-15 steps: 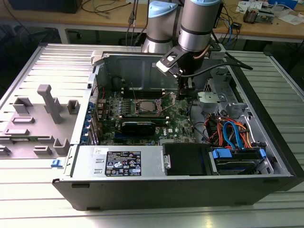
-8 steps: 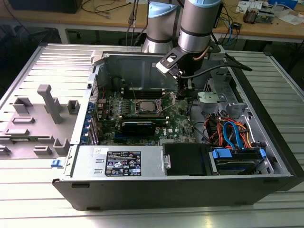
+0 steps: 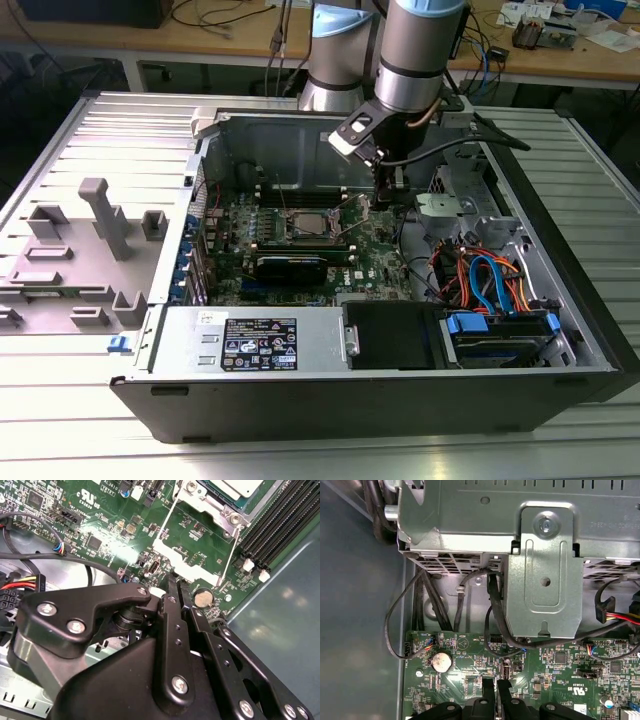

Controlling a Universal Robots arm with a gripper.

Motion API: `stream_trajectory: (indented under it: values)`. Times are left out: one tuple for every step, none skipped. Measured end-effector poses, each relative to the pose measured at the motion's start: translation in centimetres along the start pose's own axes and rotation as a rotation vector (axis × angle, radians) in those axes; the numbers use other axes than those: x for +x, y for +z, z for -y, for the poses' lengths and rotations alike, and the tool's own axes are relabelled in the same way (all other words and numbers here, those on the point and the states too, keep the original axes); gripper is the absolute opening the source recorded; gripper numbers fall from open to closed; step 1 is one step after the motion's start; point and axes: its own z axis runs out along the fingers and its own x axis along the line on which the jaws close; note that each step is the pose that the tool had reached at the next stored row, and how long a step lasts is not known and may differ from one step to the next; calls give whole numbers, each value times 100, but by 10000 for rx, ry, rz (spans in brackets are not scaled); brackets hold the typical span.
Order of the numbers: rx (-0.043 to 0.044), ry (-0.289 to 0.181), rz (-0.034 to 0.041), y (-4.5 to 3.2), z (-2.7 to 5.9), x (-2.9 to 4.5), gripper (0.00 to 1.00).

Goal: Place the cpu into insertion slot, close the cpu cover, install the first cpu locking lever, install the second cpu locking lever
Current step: 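Close the cpu cover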

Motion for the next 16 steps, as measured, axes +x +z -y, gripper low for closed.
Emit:
stream_trajectory:
  values:
    - [0,0,0,11,0,0,17]
    - [0,1,2,16,4,0,17]
    - [1,0,1,17,37,2,17]
    - [0,0,-4,17,73,3,17]
    - [0,-1,-5,17,95,3,17]
    - [0,0,-5,17,113,4,17]
    - [0,0,-5,17,119,5,17]
    - [0,-1,-5,17,119,5,17]
    - [0,-1,-5,17,119,5,17]
    - [0,-1,-5,17,119,5,17]
    - [-1,0,-6,17,119,5,17]
    - [0,0,-5,17,120,5,17]
    - [0,2,-4,17,123,5,17]
    - [-1,0,-5,17,135,5,17]
    - [0,0,-5,17,145,6,17]
    - [0,0,-5,17,156,6,17]
